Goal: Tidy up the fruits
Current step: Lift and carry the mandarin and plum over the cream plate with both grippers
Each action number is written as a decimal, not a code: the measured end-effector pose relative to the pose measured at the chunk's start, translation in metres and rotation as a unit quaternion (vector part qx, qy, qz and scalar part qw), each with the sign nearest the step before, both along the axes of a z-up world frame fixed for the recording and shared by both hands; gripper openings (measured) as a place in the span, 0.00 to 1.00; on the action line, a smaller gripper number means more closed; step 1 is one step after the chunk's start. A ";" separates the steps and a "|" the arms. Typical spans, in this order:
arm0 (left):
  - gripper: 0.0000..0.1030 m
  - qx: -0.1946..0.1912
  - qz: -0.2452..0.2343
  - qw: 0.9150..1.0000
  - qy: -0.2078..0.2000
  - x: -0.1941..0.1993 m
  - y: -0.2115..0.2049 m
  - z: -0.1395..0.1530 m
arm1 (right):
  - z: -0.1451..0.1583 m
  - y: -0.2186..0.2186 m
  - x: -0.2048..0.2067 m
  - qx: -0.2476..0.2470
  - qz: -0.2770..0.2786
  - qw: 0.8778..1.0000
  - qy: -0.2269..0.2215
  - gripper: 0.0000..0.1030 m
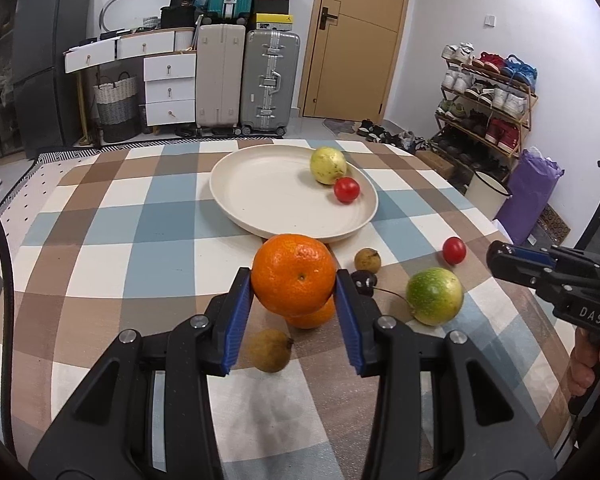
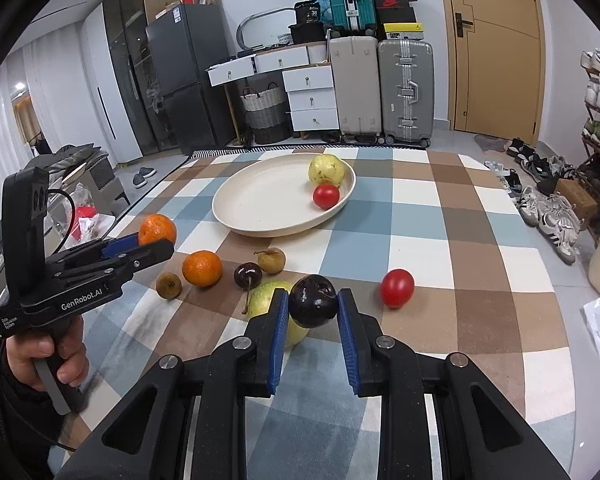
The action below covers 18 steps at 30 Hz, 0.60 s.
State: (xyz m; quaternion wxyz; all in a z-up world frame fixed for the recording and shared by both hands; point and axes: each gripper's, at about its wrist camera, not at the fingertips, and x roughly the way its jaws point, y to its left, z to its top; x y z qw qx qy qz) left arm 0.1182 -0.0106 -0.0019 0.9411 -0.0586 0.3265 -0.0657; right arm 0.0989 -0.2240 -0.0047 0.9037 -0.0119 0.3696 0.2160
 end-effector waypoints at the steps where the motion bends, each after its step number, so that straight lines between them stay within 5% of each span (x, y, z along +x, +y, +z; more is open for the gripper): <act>1: 0.37 0.001 0.003 1.000 0.000 0.001 0.001 -0.001 | 0.000 0.000 0.000 0.001 0.000 1.000 0.000 0.24; 18: 0.37 -0.018 0.017 1.000 0.000 0.006 0.011 0.002 | 0.032 0.009 0.011 0.025 0.005 1.000 -0.017 0.24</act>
